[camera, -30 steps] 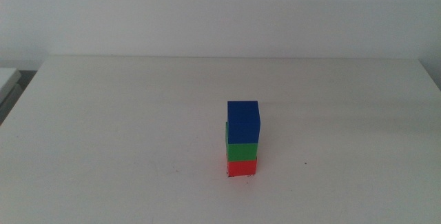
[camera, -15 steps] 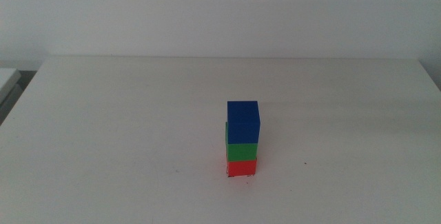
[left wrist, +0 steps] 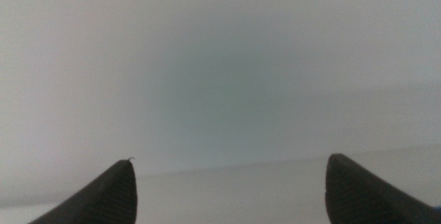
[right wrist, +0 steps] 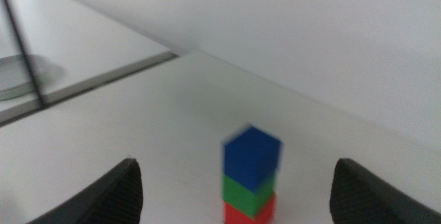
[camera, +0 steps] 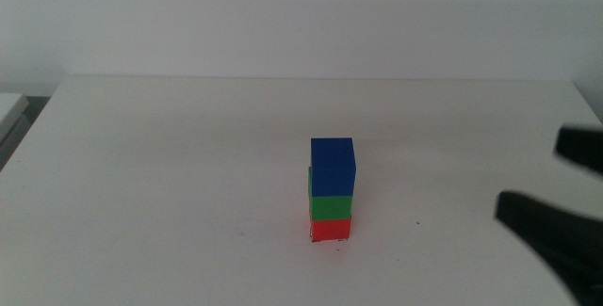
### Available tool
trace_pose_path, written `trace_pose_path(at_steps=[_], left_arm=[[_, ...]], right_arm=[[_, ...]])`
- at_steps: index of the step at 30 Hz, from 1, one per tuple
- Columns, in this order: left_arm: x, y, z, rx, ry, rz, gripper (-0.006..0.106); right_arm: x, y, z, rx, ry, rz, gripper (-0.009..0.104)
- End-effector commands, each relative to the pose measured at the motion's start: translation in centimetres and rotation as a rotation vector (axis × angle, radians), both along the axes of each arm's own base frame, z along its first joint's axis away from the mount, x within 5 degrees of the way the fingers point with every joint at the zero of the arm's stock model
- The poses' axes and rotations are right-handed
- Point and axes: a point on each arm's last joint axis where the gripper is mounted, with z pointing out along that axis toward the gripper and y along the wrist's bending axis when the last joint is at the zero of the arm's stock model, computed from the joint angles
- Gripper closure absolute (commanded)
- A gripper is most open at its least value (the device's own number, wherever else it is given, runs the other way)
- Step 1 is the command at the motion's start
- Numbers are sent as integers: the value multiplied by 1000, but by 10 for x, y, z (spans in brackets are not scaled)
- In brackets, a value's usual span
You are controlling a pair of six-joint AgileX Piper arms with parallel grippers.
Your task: Stack red cubes first, then green, then blue cubes in a specific spot.
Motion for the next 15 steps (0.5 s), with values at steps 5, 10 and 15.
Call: trace_pose_path(at_steps=[5,10,15], left_arm=[[-4,2,-87,-40,-64,21,7],[-13,3,-130,-38,-48,22,7],[-14,4,-153,-62,-92,28,7]], right_arm=[[12,-30,-82,142,92,-300,14],[-3,-60,-112,-28,-72,-482,14],[-24,-75,-127,20,-182,-621,14]])
